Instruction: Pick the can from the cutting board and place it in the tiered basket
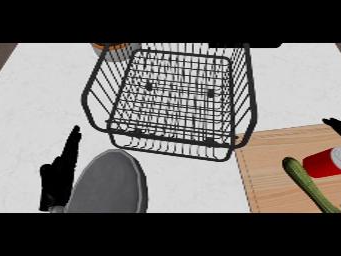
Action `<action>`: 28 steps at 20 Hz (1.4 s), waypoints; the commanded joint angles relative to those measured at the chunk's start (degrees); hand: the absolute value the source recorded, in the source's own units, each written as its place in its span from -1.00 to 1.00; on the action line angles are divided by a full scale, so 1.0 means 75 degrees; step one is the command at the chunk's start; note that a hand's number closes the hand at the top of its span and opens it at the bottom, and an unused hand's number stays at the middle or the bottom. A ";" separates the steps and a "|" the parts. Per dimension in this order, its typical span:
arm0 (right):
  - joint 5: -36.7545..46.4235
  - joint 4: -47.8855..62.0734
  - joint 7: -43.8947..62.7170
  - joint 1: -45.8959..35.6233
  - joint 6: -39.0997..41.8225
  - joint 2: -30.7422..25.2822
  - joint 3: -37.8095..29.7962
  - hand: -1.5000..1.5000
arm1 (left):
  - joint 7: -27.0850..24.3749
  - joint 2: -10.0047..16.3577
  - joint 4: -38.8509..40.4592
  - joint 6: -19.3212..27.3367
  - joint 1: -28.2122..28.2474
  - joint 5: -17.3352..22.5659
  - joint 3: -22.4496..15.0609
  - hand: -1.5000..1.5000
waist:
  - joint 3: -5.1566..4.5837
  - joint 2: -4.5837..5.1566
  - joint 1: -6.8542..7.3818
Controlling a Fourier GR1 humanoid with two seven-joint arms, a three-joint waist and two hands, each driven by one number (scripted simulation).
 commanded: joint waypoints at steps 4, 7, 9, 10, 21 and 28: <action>0.0704 0.0541 -0.0586 0.0196 0.0045 0.0306 0.0002 -1.00 | 0.0726 -0.0157 -0.0403 -0.0038 0.0262 -0.0089 -0.0136 0.00 | -0.0043 0.0039 -0.0009; 0.0619 0.0680 -0.0030 -0.0430 0.0673 0.0524 0.0046 -1.00 | 0.0042 -0.0198 0.0734 -0.0323 -0.0219 -0.0010 0.0208 0.00 | -0.0051 0.0051 -0.0016; 0.0447 0.0883 -0.0296 -0.0442 0.0829 0.0489 -0.0305 -1.00 | 0.0158 -0.0455 0.0405 -0.0065 0.0057 -0.0266 -0.0091 0.00 | -0.0049 0.0045 -0.0022; 0.0374 0.0902 -0.0389 -0.0153 0.0906 0.0391 -0.0486 -1.00 | 0.0119 -0.0050 -0.0179 -0.0338 0.0558 -0.0017 0.0175 0.00 | -0.0048 0.0036 -0.0011; 0.1581 0.2363 -0.1653 -0.0213 0.0158 0.0986 -0.0322 -1.00 | 0.0428 -0.0410 0.0288 -0.0252 0.0094 -0.0324 0.0215 0.00 | -0.0044 0.0053 0.0003; 0.1906 0.2029 -0.2370 0.0189 -0.0055 0.1290 -0.0310 1.00 | 0.0628 -0.0485 0.0313 -0.0206 -0.0371 -0.0611 0.0301 0.00 | -0.0046 0.0042 -0.0058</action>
